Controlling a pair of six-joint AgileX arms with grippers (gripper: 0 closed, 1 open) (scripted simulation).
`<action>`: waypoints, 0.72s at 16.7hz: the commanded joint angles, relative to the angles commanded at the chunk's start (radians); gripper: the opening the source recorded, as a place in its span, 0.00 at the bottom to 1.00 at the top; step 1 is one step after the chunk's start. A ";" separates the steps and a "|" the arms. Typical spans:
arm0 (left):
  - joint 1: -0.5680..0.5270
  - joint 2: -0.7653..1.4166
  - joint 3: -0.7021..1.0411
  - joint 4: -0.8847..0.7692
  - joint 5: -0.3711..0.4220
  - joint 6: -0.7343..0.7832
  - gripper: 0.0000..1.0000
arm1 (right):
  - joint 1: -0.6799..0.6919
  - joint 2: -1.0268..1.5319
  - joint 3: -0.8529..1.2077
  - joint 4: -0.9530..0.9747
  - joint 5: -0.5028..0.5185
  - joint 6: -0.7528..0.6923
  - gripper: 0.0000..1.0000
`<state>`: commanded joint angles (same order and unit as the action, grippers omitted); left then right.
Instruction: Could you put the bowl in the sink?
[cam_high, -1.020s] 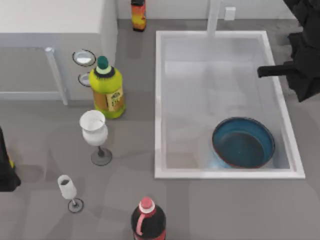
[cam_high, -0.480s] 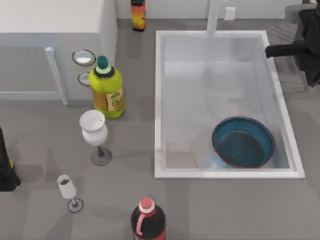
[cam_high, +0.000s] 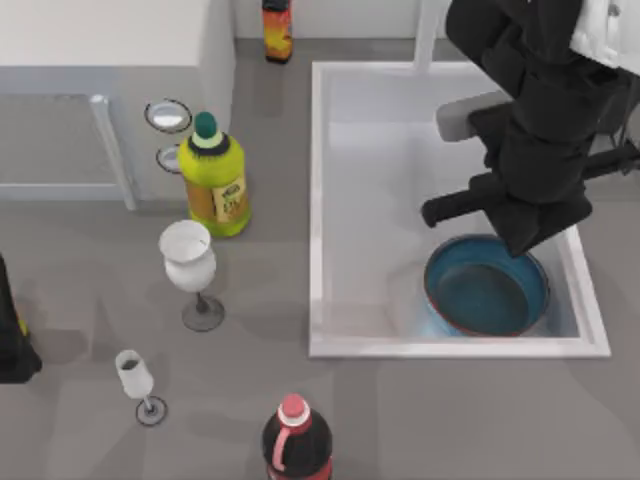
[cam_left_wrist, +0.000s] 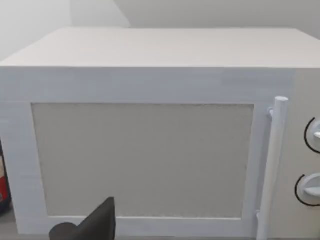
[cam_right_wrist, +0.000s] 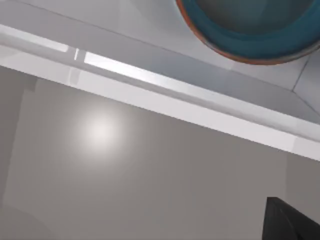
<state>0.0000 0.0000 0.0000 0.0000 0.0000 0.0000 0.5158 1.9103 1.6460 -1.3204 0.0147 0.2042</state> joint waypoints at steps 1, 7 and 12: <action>0.000 0.000 0.000 0.000 0.000 0.000 1.00 | 0.063 -0.026 -0.046 0.016 -0.018 -0.004 0.00; 0.000 0.000 0.000 0.000 0.000 0.000 1.00 | 0.474 -0.208 -0.329 0.212 -0.128 -0.027 0.00; 0.000 0.000 0.000 0.000 0.000 0.000 1.00 | 0.743 -0.365 -0.498 0.535 -0.166 -0.041 0.00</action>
<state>0.0000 0.0000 0.0000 0.0000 0.0000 0.0000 1.2593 1.5454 1.1479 -0.7856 -0.1517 0.1630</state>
